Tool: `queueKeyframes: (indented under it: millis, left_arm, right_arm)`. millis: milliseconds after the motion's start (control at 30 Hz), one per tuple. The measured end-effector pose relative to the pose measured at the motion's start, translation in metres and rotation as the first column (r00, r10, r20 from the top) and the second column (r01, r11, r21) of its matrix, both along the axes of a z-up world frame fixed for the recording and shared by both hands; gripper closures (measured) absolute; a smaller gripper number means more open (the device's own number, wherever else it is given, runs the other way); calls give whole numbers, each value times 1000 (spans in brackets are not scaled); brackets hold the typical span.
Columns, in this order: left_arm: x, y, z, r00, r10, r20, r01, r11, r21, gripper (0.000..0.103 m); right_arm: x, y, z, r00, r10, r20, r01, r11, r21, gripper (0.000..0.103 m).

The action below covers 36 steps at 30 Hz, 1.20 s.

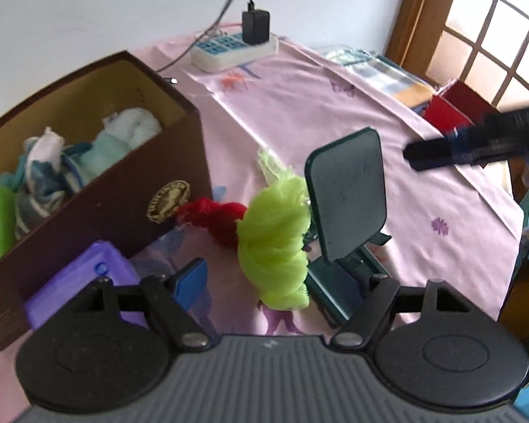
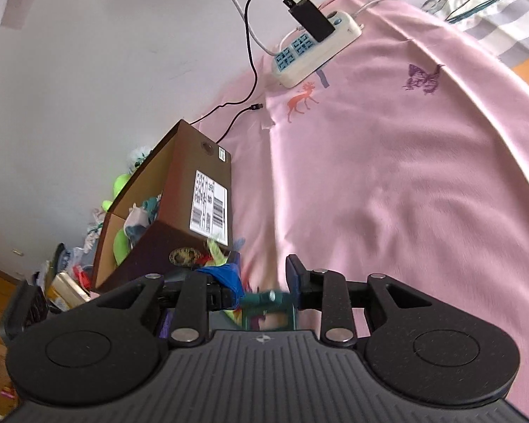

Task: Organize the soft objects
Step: 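Close the left tool on the lime green mesh pouf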

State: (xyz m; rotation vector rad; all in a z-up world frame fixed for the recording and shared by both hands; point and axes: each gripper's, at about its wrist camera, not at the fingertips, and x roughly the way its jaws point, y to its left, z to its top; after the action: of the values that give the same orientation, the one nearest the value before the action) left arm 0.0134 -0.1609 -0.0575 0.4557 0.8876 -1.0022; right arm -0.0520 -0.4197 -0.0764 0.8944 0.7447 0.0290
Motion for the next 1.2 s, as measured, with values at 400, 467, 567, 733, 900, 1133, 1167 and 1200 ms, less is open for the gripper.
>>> queueKeyframes:
  millis: [400, 467, 567, 733, 900, 1133, 1167, 1200]
  left_arm:
    - [8, -15, -2, 984, -173, 34, 170, 983, 66, 25]
    - [9, -17, -2, 978, -199, 60, 194, 977, 91, 25]
    - [10, -22, -6, 971, -230, 68, 221, 968, 122, 25]
    - [-1, -30, -17, 941, -318, 113, 293, 936, 196, 34]
    - [-3, -36, -22, 920, -371, 130, 330, 908, 258, 36]
    - [-4, -51, -28, 877, -434, 204, 368, 882, 295, 25]
    - [-4, -53, -30, 874, -443, 198, 376, 877, 300, 29]
    - [-3, -54, -33, 875, -443, 196, 376, 876, 303, 31]
  right_arm:
    - [36, -19, -20, 995, 97, -8, -97, 994, 49, 92]
    - [38, -21, -22, 995, 100, -10, -99, 993, 59, 92]
    - [38, -23, -23, 995, 102, -13, -101, 993, 60, 92]
    - [35, -27, -25, 995, 96, -13, -95, 993, 63, 92]
    - [36, -28, -29, 995, 101, -19, -99, 993, 68, 92]
    - [41, -31, -32, 993, 112, -25, -110, 991, 77, 92]
    - [43, -31, -32, 993, 118, -24, -116, 990, 75, 92]
    - [45, -31, -32, 992, 124, -23, -122, 990, 76, 92]
